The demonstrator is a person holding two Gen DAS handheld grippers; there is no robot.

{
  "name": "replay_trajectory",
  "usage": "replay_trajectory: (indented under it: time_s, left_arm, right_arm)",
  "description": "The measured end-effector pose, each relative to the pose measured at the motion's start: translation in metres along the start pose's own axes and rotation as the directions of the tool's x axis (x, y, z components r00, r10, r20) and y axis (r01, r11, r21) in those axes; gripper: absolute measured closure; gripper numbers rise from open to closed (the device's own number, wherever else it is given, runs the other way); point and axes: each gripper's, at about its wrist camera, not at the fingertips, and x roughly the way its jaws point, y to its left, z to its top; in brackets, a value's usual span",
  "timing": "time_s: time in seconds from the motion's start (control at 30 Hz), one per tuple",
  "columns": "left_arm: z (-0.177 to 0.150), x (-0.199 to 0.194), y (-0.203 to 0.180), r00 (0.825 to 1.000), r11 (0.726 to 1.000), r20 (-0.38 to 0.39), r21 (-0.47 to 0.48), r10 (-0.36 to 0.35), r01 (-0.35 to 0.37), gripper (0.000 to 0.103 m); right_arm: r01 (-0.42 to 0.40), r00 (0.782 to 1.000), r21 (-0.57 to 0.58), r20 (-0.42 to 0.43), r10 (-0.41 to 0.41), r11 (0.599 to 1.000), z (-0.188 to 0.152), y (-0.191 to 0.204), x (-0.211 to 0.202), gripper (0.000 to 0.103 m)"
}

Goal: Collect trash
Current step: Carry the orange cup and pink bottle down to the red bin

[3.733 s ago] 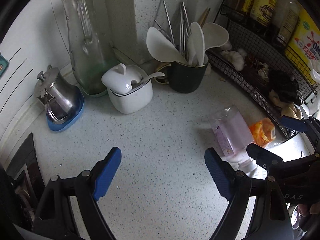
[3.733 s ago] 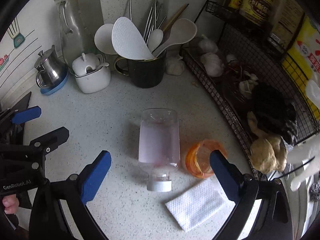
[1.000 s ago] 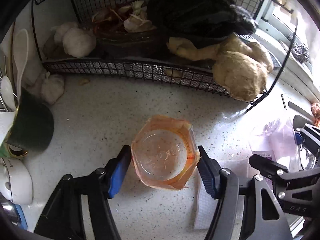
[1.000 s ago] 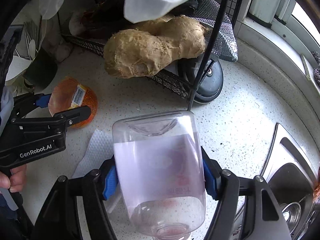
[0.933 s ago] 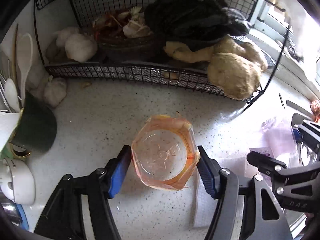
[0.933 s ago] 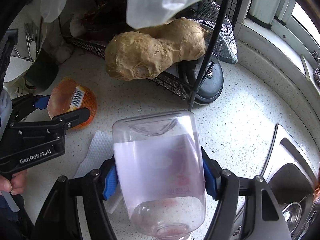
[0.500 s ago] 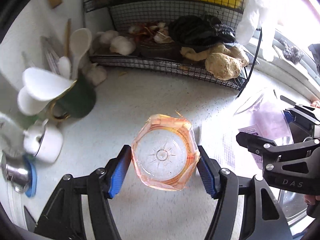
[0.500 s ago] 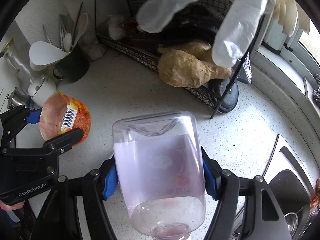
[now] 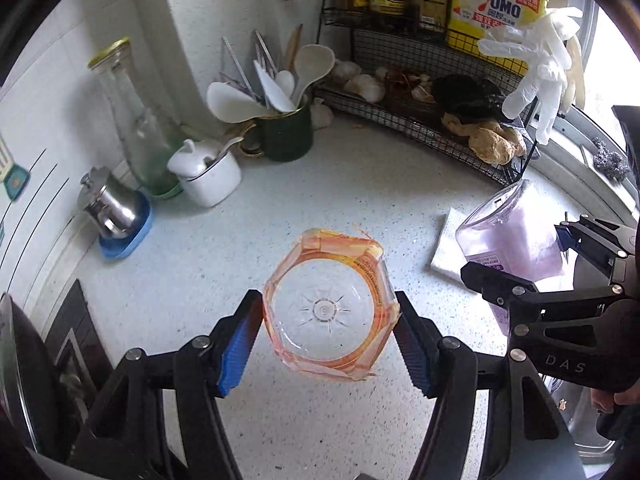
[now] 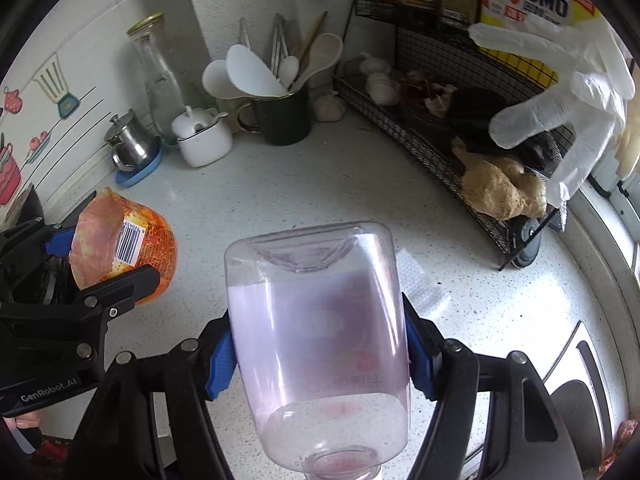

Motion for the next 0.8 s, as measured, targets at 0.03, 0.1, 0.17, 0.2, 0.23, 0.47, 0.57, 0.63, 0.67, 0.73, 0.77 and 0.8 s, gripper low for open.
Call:
replay_trajectory:
  time_s: [0.03, 0.1, 0.17, 0.2, 0.23, 0.47, 0.57, 0.63, 0.67, 0.73, 0.77, 0.8]
  left_arm:
    - [-0.007, -0.005, 0.005, 1.000, 1.000, -0.001, -0.016, 0.005, -0.005, 0.041]
    - [-0.020, -0.015, 0.012, 1.000, 0.999, 0.003, -0.040, 0.008, -0.007, 0.041]
    - [-0.033, -0.027, 0.019, 1.000, 0.998, 0.013, -0.055, 0.009, -0.008, 0.041]
    - [-0.041, -0.033, 0.023, 1.000, 0.998, 0.017, -0.059, 0.008, -0.007, 0.041]
    - [-0.047, -0.038, 0.026, 1.000, 0.998, 0.020, -0.062, 0.010, -0.008, 0.041]
    - [-0.104, -0.076, 0.048, 0.999, 0.996, 0.042, -0.092, 0.012, -0.008, 0.041]
    - [-0.134, -0.092, 0.054, 0.999, 0.995, 0.043, -0.102, -0.006, 0.011, 0.041]
    - [-0.153, -0.099, 0.058, 0.999, 0.995, 0.040, -0.101, -0.003, 0.007, 0.041]
    - [-0.162, -0.102, 0.061, 0.999, 0.995, 0.037, -0.103, -0.004, 0.008, 0.041]
    - [-0.182, -0.110, 0.066, 0.999, 0.993, 0.031, -0.117, -0.016, 0.020, 0.041]
    - [-0.191, -0.112, 0.069, 0.999, 0.992, 0.028, -0.124, -0.019, 0.022, 0.041]
    - [-0.201, -0.115, 0.071, 0.999, 0.991, 0.023, -0.131, -0.022, 0.025, 0.041]
  right_arm:
    - [-0.007, 1.000, -0.012, 0.003, 0.007, 1.000, -0.002, 0.007, -0.003, 0.036]
    - [-0.027, 1.000, -0.034, -0.005, 0.027, 0.999, -0.006, 0.020, -0.007, 0.036]
    - [-0.038, 0.999, -0.054, 0.001, 0.038, 0.998, -0.015, 0.033, -0.016, 0.036]
    - [-0.040, 0.999, -0.065, 0.003, 0.041, 0.997, -0.019, 0.040, -0.019, 0.036]
    - [-0.042, 0.999, -0.071, 0.004, 0.042, 0.997, -0.022, 0.046, -0.023, 0.036]
    - [-0.042, 0.999, -0.107, 0.000, 0.042, 0.993, -0.055, 0.093, -0.048, 0.036]
    - [-0.045, 0.999, -0.114, -0.006, 0.045, 0.993, -0.073, 0.116, -0.056, 0.036]
    - [-0.048, 0.999, -0.111, -0.019, 0.046, 0.993, -0.087, 0.128, -0.061, 0.036]
    - [-0.048, 0.999, -0.110, -0.024, 0.046, 0.993, -0.092, 0.134, -0.063, 0.036]
    - [-0.050, 0.998, -0.113, -0.030, 0.047, 0.992, -0.106, 0.147, -0.067, 0.036]
    - [-0.051, 0.998, -0.114, -0.037, 0.048, 0.992, -0.113, 0.153, -0.068, 0.036]
    - [-0.053, 0.998, -0.115, -0.044, 0.048, 0.992, -0.119, 0.159, -0.069, 0.036]
